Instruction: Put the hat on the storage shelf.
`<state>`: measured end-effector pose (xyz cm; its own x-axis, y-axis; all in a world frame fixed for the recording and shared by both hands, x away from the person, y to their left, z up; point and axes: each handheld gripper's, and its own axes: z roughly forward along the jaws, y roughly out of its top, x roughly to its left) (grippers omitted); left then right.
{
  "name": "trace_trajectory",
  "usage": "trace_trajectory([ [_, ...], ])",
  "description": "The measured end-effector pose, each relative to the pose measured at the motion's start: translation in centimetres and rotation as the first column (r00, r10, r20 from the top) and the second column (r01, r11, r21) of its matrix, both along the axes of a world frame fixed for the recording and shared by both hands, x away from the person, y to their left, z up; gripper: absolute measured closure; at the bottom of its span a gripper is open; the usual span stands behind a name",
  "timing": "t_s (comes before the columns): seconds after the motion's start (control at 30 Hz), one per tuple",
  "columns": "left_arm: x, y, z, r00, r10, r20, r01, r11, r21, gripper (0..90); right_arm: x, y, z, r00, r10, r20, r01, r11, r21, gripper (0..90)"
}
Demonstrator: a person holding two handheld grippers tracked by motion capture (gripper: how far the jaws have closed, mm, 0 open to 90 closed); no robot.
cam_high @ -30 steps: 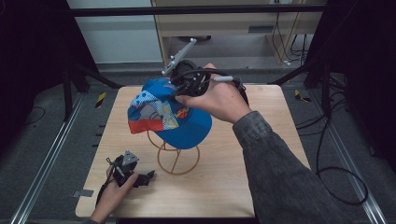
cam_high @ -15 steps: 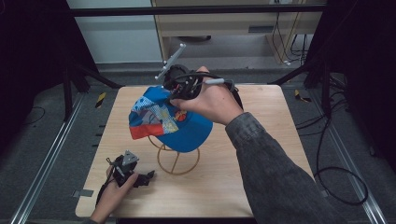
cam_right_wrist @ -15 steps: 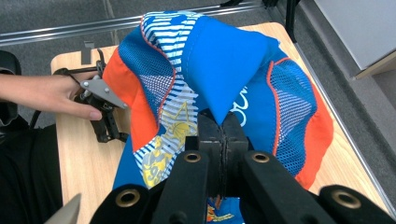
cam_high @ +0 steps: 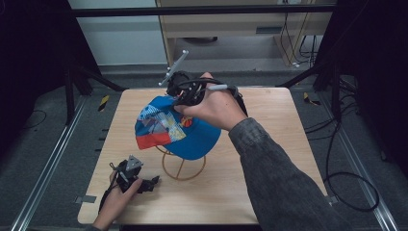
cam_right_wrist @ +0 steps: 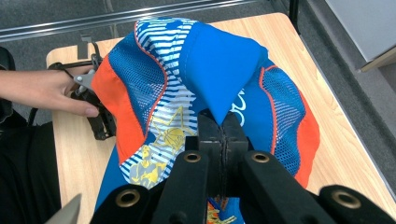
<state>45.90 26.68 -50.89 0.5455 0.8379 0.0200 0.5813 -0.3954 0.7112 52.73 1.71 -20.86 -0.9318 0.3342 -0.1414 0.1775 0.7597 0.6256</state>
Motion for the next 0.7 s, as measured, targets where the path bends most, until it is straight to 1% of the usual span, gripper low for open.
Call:
trace_trajectory([
  [0.7, 0.00, 0.00, 0.00, 1.0000, 0.000, 0.000, 0.000, 1.0000, 0.000, 0.0, 0.13, 0.18, -1.00, 0.9998, 0.002, -0.021, -0.003, 1.000, -0.014, 90.0],
])
